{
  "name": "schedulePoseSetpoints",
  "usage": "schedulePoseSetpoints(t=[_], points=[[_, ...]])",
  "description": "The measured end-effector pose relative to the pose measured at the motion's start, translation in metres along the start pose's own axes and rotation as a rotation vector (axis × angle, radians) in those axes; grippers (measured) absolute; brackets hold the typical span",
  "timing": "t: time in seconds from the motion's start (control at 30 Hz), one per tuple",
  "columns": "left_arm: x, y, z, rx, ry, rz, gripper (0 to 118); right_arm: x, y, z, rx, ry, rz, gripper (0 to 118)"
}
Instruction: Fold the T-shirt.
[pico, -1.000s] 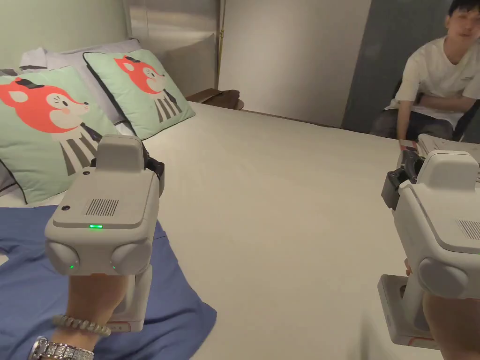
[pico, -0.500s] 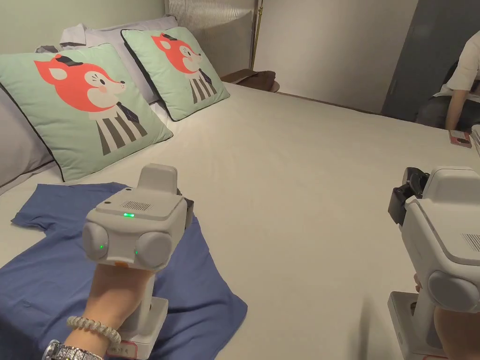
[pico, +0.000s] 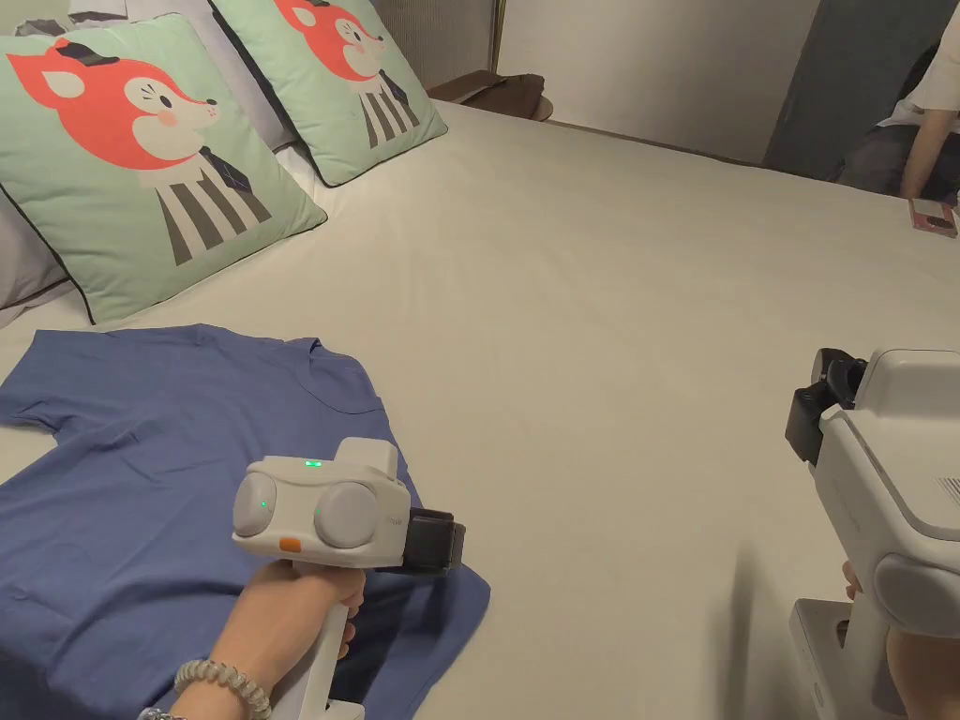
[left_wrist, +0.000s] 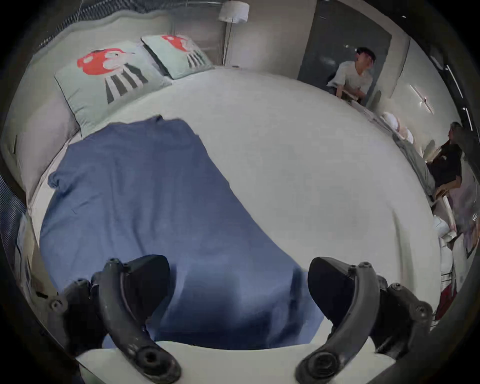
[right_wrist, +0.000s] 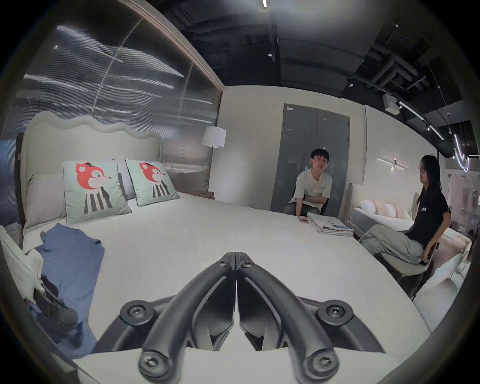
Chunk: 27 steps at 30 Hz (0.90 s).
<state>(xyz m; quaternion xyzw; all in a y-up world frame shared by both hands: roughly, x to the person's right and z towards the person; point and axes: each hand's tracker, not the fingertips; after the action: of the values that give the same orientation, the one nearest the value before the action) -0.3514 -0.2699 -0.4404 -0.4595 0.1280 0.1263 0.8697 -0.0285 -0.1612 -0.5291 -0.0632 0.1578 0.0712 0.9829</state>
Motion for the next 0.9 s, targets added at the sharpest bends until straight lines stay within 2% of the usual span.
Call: schedulePoseSetpoints(t=[0.07,0.13,0.17,0.2,0.23,0.3,0.4,0.53,0.67,0.77,0.9], points=[[0.004,-0.005,-0.011,-0.034,0.032,-0.008,71,0.001,-0.002,0.0,-0.008,-0.002,0.002,0],[0.006,-0.012,-0.016,-0.032,0.052,-0.01,35,0.003,-0.003,0.0,-0.015,-0.005,0.009,0],[0.004,-0.012,-0.014,-0.004,0.103,-0.015,22,0.004,-0.004,0.0,-0.018,-0.006,0.011,0],[0.003,-0.012,-0.009,-0.024,0.057,0.001,10,0.006,-0.004,0.0,-0.02,-0.006,0.013,0],[0.002,-0.009,-0.005,-0.028,0.053,0.014,6,0.008,-0.004,0.001,-0.021,-0.007,0.013,0],[0.0,-0.003,0.006,0.041,0.115,0.042,6,0.011,-0.003,0.003,-0.021,-0.012,0.01,0],[-0.015,0.011,0.027,0.117,0.035,0.135,6,0.017,0.001,0.009,-0.008,-0.016,-0.004,0],[-0.007,0.038,0.064,0.283,0.097,0.068,6,0.03,0.009,0.02,0.02,-0.033,-0.022,0],[0.022,0.058,0.113,0.401,-0.037,0.099,6,0.053,0.02,0.041,0.063,-0.072,-0.044,0],[0.056,0.077,0.129,0.472,-0.146,0.046,6,0.078,0.026,0.062,0.097,-0.12,-0.056,0],[0.133,0.083,0.145,0.51,-0.291,-0.066,6,0.12,0.029,0.097,0.132,-0.209,-0.063,0]])
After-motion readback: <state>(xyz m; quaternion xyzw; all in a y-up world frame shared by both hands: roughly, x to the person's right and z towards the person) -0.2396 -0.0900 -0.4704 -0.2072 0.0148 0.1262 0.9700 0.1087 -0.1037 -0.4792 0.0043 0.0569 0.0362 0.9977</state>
